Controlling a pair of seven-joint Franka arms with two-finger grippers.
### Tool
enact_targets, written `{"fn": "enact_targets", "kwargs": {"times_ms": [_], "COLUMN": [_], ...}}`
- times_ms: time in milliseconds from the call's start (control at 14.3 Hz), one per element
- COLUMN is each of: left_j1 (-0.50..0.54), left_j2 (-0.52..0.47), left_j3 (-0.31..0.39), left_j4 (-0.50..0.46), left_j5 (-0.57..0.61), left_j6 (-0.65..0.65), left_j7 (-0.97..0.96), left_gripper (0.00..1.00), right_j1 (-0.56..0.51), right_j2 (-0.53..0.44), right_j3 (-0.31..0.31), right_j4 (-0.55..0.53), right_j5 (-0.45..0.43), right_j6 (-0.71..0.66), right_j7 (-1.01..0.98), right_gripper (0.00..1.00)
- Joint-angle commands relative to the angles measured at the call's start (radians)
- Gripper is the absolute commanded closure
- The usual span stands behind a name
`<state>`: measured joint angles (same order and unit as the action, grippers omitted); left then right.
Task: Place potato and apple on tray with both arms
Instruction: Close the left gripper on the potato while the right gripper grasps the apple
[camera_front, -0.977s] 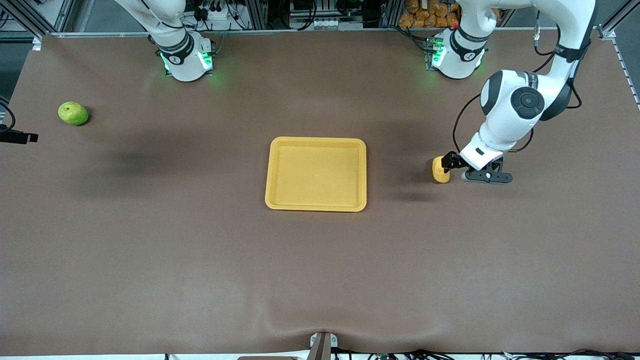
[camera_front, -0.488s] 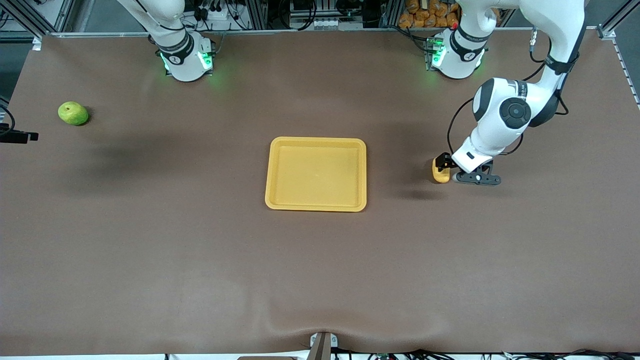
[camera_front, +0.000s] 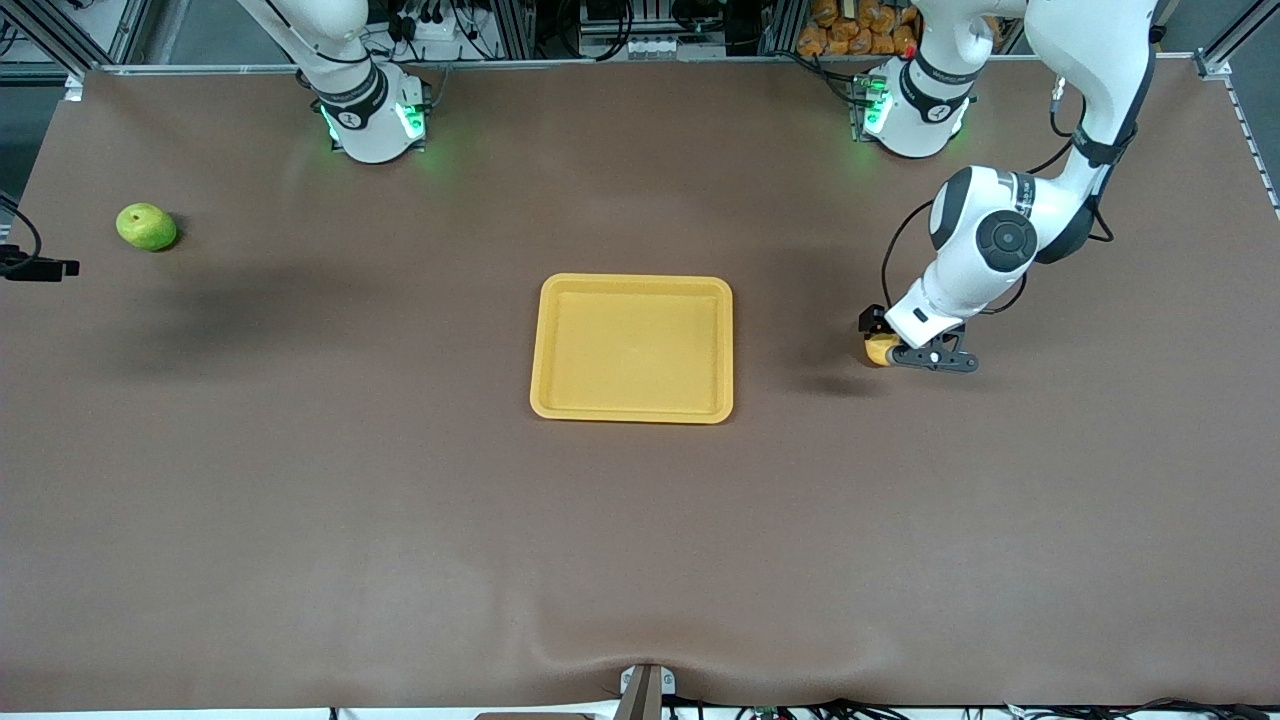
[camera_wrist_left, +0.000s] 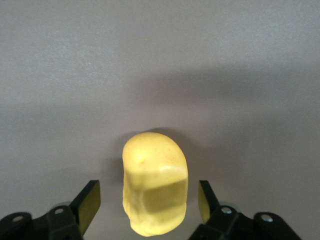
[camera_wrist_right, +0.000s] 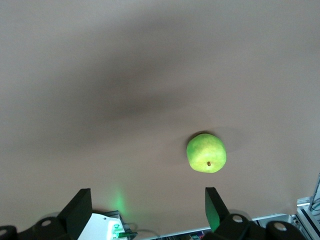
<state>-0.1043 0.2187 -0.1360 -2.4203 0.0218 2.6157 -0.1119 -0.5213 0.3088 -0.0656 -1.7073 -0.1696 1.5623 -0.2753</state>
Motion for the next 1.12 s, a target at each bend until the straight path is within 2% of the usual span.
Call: {"fn": "enact_targets", "kwargs": {"times_ms": [0,209,558,837,1047], "left_j1": [0.002,0.002,-0.002,0.000,0.000], "left_j2": [0.007,0.013,0.027,0.027,0.022], "left_j3": [-0.004,-0.008,-0.008,-0.017,-0.019], "left_j4": [0.003,0.003,0.003,0.003,0.004], "left_j5": [0.023,0.023,0.023,0.023,0.023], "left_j6": [0.014,0.012,0.012,0.012,0.012], "left_j7": [0.011,0.011,0.003,0.009,0.006], "left_gripper": [0.22,0.27,0.34,0.53,0.78], "right_j1": [-0.025,-0.061,-0.114,-0.166,-0.215], "right_j2": [-0.028,-0.056,-0.160,-0.224,-0.226], "right_j3": [0.016,0.016,0.016,0.016,0.016], "right_j4": [-0.049,-0.127,-0.337,-0.492,-0.534], "right_j5": [-0.027,-0.044,-0.044,-0.054,-0.062], "right_j6": [0.025,0.112,0.296,0.477,0.532], "right_j7": [-0.018,-0.088,-0.120,-0.198,-0.217], "right_gripper": [0.00,0.00,0.00,0.00,0.00]}}
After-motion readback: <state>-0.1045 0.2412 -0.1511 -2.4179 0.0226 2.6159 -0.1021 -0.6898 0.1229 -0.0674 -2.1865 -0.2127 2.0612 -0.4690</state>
